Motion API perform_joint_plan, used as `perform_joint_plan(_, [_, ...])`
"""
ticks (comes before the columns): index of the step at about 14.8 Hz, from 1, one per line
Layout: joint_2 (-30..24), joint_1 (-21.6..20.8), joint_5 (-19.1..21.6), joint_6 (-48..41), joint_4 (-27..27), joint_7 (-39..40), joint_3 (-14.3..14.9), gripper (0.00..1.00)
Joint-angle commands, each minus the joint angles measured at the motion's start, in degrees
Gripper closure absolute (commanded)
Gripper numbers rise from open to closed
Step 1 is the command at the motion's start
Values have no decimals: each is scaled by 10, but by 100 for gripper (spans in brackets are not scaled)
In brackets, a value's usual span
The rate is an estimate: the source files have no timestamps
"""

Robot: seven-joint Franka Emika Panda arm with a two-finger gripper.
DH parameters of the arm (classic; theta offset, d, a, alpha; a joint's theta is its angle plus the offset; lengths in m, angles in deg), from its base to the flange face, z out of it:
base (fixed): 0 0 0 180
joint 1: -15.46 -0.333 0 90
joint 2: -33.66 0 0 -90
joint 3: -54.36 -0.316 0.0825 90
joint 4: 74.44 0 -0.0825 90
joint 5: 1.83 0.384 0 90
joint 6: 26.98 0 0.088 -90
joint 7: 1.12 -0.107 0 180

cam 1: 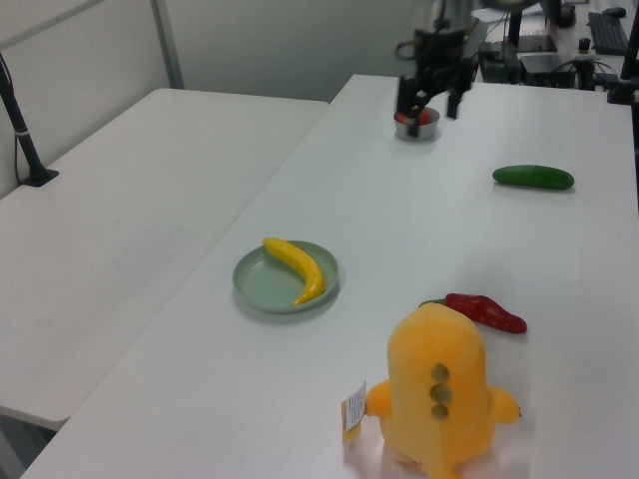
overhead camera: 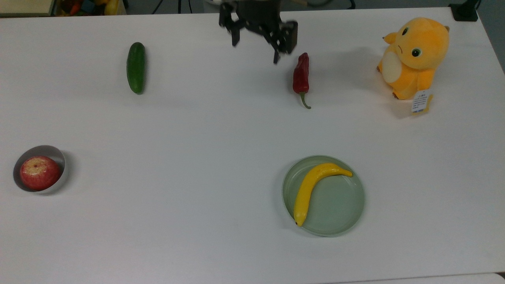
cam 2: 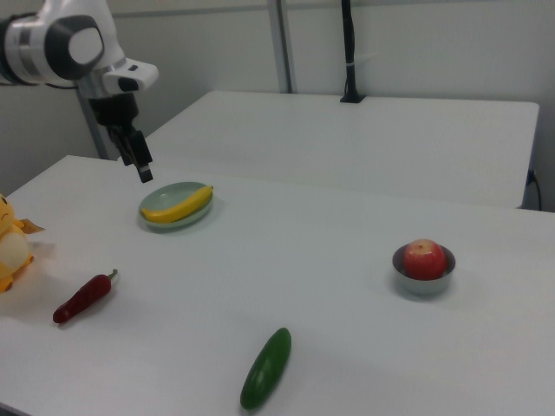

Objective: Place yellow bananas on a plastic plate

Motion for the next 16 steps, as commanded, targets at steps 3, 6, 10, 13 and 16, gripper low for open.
perform_joint_plan(3, [-140, 27, -3, -48, 132, 120, -23, 0])
perform_joint_plan(6, [-139, 71, 2, -45, 129, 184, -51, 0])
perform_joint_plan(10, [-128, 93, 3, 16, 126, 260, -54, 0])
perform_joint_plan(13, [-112, 93, 5, 50, 114, 296, -52, 0])
perform_joint_plan(16, [-108, 92, 29, 52, 111, 351, -46, 0])
